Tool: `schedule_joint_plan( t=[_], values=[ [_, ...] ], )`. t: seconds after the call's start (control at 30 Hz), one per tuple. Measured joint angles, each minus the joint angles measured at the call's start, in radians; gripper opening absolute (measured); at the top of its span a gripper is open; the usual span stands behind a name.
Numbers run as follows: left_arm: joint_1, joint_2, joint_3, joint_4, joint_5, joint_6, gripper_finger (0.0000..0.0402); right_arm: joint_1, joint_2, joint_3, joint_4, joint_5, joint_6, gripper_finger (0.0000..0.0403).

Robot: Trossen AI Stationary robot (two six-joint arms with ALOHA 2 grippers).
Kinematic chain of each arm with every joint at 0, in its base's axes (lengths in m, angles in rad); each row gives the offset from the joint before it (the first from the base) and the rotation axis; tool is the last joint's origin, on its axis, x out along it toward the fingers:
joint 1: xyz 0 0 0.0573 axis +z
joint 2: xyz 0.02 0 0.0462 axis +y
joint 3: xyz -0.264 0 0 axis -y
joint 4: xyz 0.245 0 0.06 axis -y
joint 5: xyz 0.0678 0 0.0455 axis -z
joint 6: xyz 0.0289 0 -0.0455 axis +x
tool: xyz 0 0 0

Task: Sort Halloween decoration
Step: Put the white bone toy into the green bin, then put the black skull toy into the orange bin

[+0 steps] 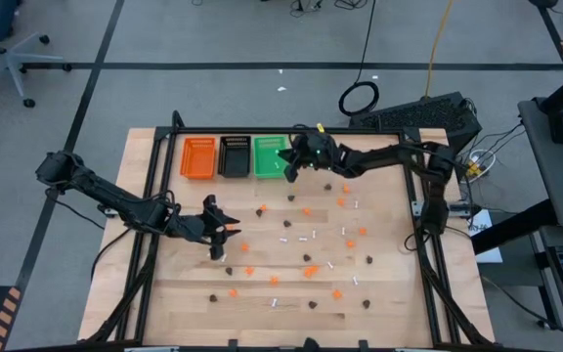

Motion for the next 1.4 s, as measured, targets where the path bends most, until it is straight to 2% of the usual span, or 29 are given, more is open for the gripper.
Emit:
schedule_joint_plan(
  t=[0.23,0.43,0.6,0.77,0.9,0.97,1.1,1.23,1.33,1.4],
  values=[
    [0.000,0.000,0.000,0.001,-0.078,-0.024,0.0125,-0.023,0.053,0.000,0.058,-0.021,0.011,0.0022],
    [0.000,0.000,0.000,0.001,-0.116,-0.029,0.0125,-0.021,0.042,0.000,0.074,-0.022,0.008,0.0093],
    [0.001,0.000,0.000,-0.002,-0.166,-0.129,0.0125,-0.013,0.026,0.000,0.119,-0.031,0.008,0.0149],
    [0.001,0.000,0.000,-0.015,-0.181,-0.155,0.0125,0.008,0.027,0.000,0.152,-0.103,0.014,0.0174],
    [0.006,0.000,0.000,-0.043,-0.219,-0.153,0.0125,0.048,0.027,0.000,0.148,-0.257,0.032,0.0174],
    [0.016,0.005,0.000,-0.043,-0.227,-0.147,0.0125,0.083,0.027,0.000,0.143,-0.290,0.033,0.0172],
    [0.043,0.032,0.000,-0.045,-0.254,-0.110,0.0125,0.176,0.027,0.000,0.144,-0.290,-0.003,0.0170],
    [0.097,0.086,0.000,-0.024,-0.278,-0.094,0.0125,0.313,0.027,0.000,0.108,-0.259,-0.133,0.0169],
    [0.136,0.135,0.000,0.005,-0.254,-0.095,0.0125,0.420,0.027,0.000,0.055,-0.125,-0.214,0.0169],
    [0.158,0.174,0.000,0.044,-0.201,-0.096,0.0126,0.485,0.027,0.000,0.015,-0.027,-0.266,0.0169]
  ],
)
